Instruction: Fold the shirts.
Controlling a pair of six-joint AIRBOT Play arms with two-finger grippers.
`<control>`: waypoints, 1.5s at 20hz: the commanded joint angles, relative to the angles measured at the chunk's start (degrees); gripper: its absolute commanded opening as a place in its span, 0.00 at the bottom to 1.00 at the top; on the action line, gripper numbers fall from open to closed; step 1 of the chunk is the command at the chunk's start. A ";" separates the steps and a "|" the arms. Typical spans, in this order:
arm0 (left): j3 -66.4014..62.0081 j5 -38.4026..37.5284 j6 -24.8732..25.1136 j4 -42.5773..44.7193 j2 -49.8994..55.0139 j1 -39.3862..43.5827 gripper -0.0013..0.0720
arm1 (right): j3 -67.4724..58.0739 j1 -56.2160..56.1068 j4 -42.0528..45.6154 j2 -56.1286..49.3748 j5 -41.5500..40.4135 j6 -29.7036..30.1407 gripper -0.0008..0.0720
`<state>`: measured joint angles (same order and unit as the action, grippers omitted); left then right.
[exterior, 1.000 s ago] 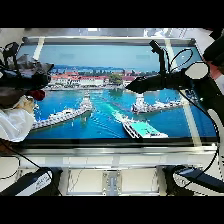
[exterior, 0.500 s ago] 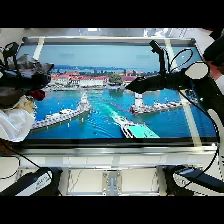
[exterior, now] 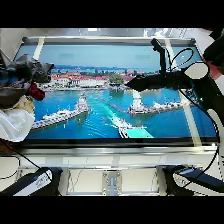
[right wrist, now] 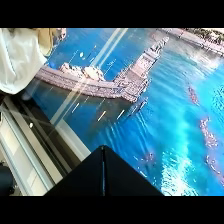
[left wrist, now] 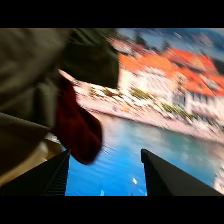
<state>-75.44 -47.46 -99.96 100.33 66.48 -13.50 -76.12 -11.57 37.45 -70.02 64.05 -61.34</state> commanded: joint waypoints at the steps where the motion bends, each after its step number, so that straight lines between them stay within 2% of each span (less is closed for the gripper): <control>1: 0.00 8.22 -19.82 5.68 4.70 -10.25 0.71 | -0.02 -0.02 -2.43 0.00 -3.56 -0.83 0.03; 2: 0.00 7.58 -20.33 -1.31 7.10 -14.05 0.72 | -0.02 -0.02 -3.15 0.00 -3.15 -0.90 0.03; 4: 0.00 6.19 -20.28 -16.55 11.76 -20.87 0.92 | -0.02 -0.02 -3.23 0.02 -2.99 -0.90 0.03; 6: 0.00 2.75 -20.26 -25.59 15.34 -26.12 0.93 | -0.02 -0.02 -3.23 0.02 -3.06 -0.90 0.03; 7: 0.00 2.45 -20.26 -27.61 16.76 -28.13 0.99 | -0.02 -0.02 -3.37 0.02 -3.04 -0.90 0.03; 10: -0.02 6.12 -20.17 -31.52 19.80 -31.17 0.99 | -0.02 -0.02 -4.15 0.02 -3.10 -0.90 0.06; 12: -0.02 10.12 -18.27 -36.02 21.99 -31.30 0.99 | -0.02 -0.02 -6.05 0.02 -3.65 -0.90 0.13; 16: -0.02 14.71 -10.14 -50.56 27.63 -30.38 0.97 | -0.04 -0.02 -8.81 0.02 -3.67 -0.90 0.13; 17: -0.02 14.71 -8.31 -53.96 28.81 -30.34 0.85 | -0.02 -0.02 -8.79 0.02 -3.67 -0.90 0.13; 18: -0.02 14.69 -6.84 -56.48 29.46 -30.34 0.52 | -0.04 -0.02 -8.81 0.02 -3.69 -0.90 0.13; 19: -0.02 14.71 -5.22 -58.29 29.55 -30.36 0.04 | -0.04 -0.02 -8.94 0.02 -3.65 -0.90 0.13; 22: -0.07 14.67 0.70 -61.51 26.67 -30.47 0.04 | -0.04 -0.02 -9.31 0.02 -3.63 -1.09 0.13; 25: -0.07 13.62 8.00 -62.01 18.32 -30.34 0.03 | -0.04 -0.02 -9.38 0.02 -3.63 -1.09 0.13; 28: -0.04 5.46 17.88 -64.32 6.10 -28.68 0.03 | -0.35 0.00 -9.94 0.02 -3.61 -1.07 0.12; 30: -0.04 -1.49 22.93 -66.23 -1.57 -25.57 0.03 | -2.69 0.11 -10.34 0.02 -2.62 -1.09 0.07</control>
<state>-75.44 -40.14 -86.43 37.45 74.61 -41.69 -77.17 -11.51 27.75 -70.02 60.55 -62.48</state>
